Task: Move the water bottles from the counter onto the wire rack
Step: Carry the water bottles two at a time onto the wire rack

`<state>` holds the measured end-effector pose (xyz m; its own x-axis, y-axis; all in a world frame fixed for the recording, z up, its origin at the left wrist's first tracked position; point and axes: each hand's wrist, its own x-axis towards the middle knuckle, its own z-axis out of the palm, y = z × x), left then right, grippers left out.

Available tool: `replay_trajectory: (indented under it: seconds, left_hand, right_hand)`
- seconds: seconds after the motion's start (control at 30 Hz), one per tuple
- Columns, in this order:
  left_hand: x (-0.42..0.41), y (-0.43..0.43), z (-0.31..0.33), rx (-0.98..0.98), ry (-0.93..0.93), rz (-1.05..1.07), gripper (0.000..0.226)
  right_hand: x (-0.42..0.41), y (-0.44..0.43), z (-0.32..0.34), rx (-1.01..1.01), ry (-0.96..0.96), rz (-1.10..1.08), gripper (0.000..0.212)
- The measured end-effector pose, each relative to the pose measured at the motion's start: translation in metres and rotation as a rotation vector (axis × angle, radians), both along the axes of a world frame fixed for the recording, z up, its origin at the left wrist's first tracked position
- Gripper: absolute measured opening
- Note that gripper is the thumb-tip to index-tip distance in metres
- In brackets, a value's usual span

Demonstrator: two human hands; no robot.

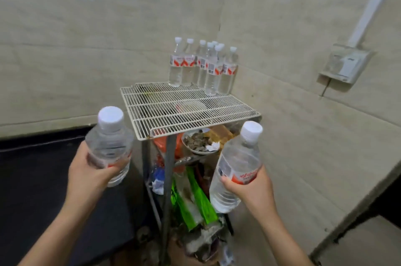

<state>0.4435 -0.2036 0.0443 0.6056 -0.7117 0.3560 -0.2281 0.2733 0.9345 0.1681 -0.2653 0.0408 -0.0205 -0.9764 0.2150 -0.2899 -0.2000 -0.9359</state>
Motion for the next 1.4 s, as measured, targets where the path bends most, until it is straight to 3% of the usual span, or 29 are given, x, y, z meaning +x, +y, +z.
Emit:
replay_trajectory:
  seconds: [0.13,0.33,0.57,0.67,0.97,1.1,1.17,1.27,1.4]
  left_hand:
    - [0.028,-0.063,0.011,-0.085,-0.029,0.101,0.051]
    - [0.076,-0.158,0.044,-0.186,-0.004,0.021,0.056]
    - [0.089,-0.218,0.050,-0.225,0.045,0.012,0.065]
    - [0.085,-0.233,0.050,-0.231,0.082,0.075,0.054]
    - [0.073,-0.240,0.071,-0.232,0.064,0.143,0.054]
    - [0.078,-0.239,0.071,-0.206,0.068,0.191,0.068]
    - [0.079,-0.239,0.069,-0.182,0.078,0.225,0.076]
    - [0.077,-0.239,0.071,-0.171,0.071,0.266,0.068]
    - [0.078,-0.236,0.069,-0.150,0.081,0.329,0.066]
  right_hand:
    - [0.016,-0.062,0.026,-0.118,-0.022,-0.022,0.066]
    - [0.054,-0.162,0.078,-0.306,-0.062,-0.088,0.077]
    - [0.092,-0.242,0.080,-0.288,-0.129,-0.049,0.071]
    - [0.107,-0.270,0.076,-0.254,-0.141,0.018,0.066]
    - [0.162,-0.380,0.088,-0.211,-0.056,0.165,0.064]
    - [0.187,-0.419,0.089,-0.202,-0.068,0.153,0.065]
    - [0.198,-0.437,0.086,-0.229,0.000,0.160,0.070]
    - [0.211,-0.459,0.081,-0.266,0.141,0.187,0.074]
    - [0.223,-0.482,0.072,-0.230,0.163,0.145,0.076]
